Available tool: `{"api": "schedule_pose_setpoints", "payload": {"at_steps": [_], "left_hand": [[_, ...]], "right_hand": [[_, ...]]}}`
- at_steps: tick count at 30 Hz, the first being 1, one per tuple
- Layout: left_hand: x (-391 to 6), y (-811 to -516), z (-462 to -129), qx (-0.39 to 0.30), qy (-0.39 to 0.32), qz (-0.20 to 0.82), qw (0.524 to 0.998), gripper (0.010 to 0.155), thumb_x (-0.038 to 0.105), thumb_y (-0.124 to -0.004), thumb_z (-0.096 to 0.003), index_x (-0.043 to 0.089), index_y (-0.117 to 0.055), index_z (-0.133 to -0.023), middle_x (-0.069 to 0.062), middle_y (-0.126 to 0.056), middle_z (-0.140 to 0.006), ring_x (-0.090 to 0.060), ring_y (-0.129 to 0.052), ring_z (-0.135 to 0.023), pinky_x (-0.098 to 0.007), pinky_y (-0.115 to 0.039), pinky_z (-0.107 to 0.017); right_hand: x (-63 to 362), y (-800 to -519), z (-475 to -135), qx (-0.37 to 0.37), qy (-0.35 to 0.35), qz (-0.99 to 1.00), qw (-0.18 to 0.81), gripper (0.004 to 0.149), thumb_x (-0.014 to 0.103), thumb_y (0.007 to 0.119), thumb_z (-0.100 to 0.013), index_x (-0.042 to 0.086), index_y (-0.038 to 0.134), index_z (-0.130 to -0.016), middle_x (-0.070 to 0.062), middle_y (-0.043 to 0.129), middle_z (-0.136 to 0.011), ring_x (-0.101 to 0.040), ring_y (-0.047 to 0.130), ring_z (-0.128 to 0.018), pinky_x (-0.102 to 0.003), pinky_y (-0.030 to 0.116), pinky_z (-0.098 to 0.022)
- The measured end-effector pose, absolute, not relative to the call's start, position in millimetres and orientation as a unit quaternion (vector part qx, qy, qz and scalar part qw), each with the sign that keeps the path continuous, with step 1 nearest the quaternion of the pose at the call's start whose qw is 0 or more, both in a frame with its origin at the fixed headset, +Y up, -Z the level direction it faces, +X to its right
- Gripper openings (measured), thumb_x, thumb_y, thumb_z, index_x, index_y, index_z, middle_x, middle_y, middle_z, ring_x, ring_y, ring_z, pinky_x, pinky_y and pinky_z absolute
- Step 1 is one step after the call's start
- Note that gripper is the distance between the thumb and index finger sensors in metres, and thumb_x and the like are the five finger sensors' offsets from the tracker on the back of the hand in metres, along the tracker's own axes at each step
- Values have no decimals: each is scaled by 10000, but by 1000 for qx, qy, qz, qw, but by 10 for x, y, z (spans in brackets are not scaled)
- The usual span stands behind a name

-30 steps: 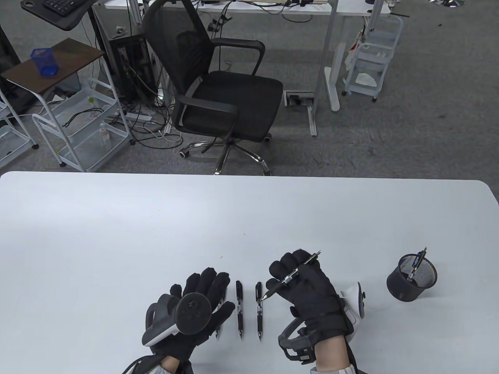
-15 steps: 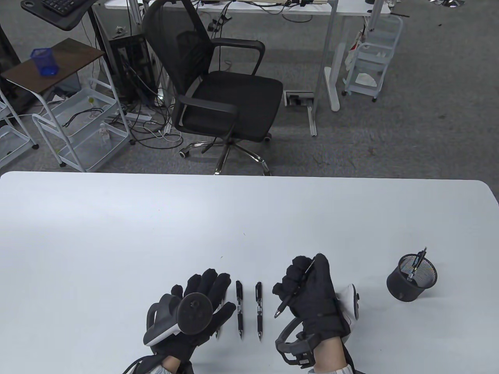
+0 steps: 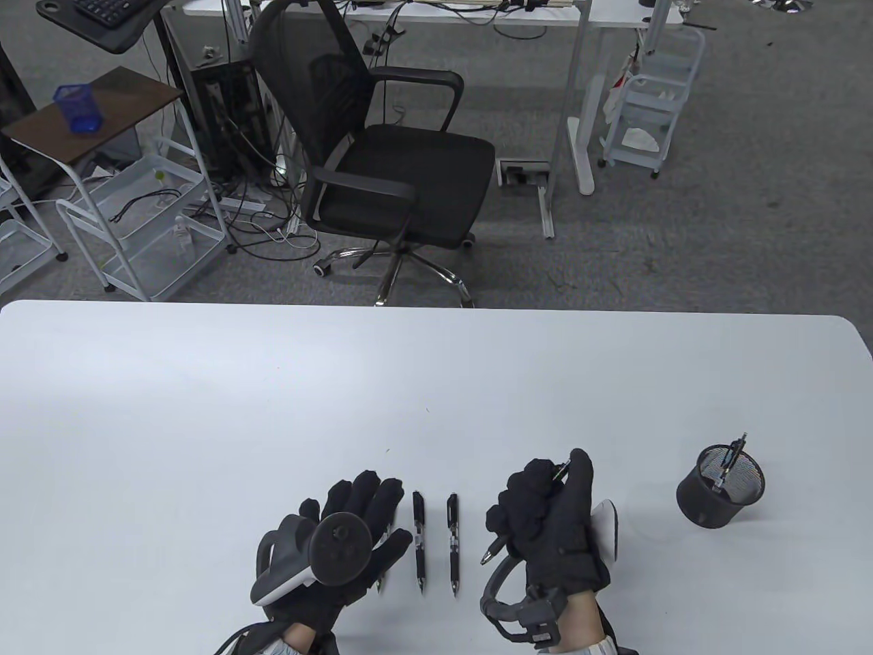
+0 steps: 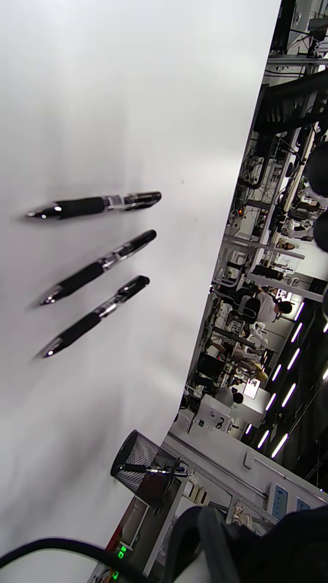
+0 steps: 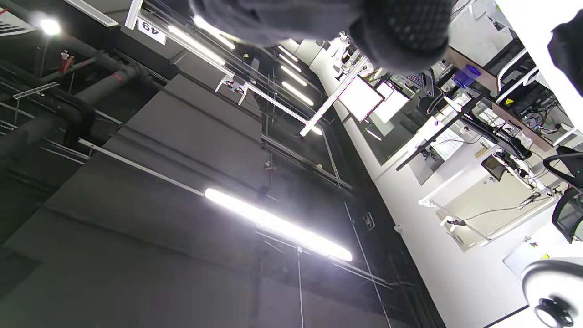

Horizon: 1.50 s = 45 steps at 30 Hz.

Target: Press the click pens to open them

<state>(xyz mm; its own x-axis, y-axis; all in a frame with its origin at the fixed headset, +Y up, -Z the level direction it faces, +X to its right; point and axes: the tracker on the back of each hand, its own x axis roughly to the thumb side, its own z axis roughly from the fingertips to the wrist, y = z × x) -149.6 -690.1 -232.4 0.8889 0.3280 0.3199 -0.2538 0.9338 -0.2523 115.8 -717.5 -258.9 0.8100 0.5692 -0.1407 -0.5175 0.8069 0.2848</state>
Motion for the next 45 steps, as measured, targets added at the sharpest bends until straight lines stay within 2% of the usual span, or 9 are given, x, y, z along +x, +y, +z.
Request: {"api": "schedule_pose_setpoints", "payload": {"at_steps": [23, 38, 40, 41, 42, 43, 45], "left_hand": [[-1497, -6903, -2324, -102, -181, 151, 966, 668, 578, -470, -718, 245, -296, -1271, -218, -309, -1319, -571, -394, -1166, -806, -340, -753], [-1497, -6903, -2324, -102, -181, 151, 966, 668, 578, -470, -719, 246, -296, -1271, -218, -310, -1318, -570, -393, -1167, -805, -339, -754], [-1497, -6903, -2324, -102, -181, 151, 966, 667, 578, -469, -719, 246, -295, -1271, -218, -309, -1319, -571, -392, -1166, -807, -339, -753], [-1497, -6903, -2324, -102, -181, 151, 966, 667, 578, -472, -718, 248, -296, -1270, -217, -310, -1319, -571, -393, -1166, -806, -340, -753], [-1497, -6903, -2324, -102, -181, 151, 966, 667, 578, -470, -719, 246, -296, -1271, -218, -310, -1318, -572, -395, -1166, -807, -339, -752], [-1497, -6903, -2324, -102, -181, 151, 966, 666, 578, -470, -718, 247, -299, -1270, -218, -310, -1319, -570, -395, -1166, -806, -341, -752], [-1497, -6903, -2324, -102, -181, 151, 966, 667, 579, -471, -718, 248, -296, -1270, -218, -311, -1318, -570, -394, -1167, -806, -339, -753]], "right_hand": [[1146, -7187, -2591, 118, 115, 300, 939, 591, 599, 257, -656, 204, 690, -733, 42, 825, -526, -86, 843, -302, -370, 820, -445], [1127, -7179, -2591, 116, 120, 299, 939, 587, 602, 268, -678, 189, 673, -778, 24, 820, -571, -97, 846, -341, -381, 808, -475], [1128, -7163, -2595, 120, 118, 303, 938, 587, 588, 286, -691, 149, 644, -845, -29, 807, -649, -145, 854, -418, -429, 777, -533], [1127, -7137, -2604, 125, 109, 312, 935, 596, 567, 304, -700, 92, 579, -932, -103, 762, -756, -218, 839, -527, -500, 716, -607], [1125, -7118, -2613, 136, 104, 322, 931, 614, 540, 318, -710, 32, 458, -1024, -180, 663, -877, -304, 778, -658, -582, 609, -679], [1125, -7097, -2624, 151, 101, 335, 924, 604, 500, 326, -724, 5, 332, -1069, -221, 554, -959, -355, 707, -748, -627, 524, -714], [1137, -7053, -2631, 173, 106, 370, 907, 592, 410, 329, -738, -38, 164, -1087, -276, 395, -1034, -407, 610, -839, -666, 443, -731]]}}
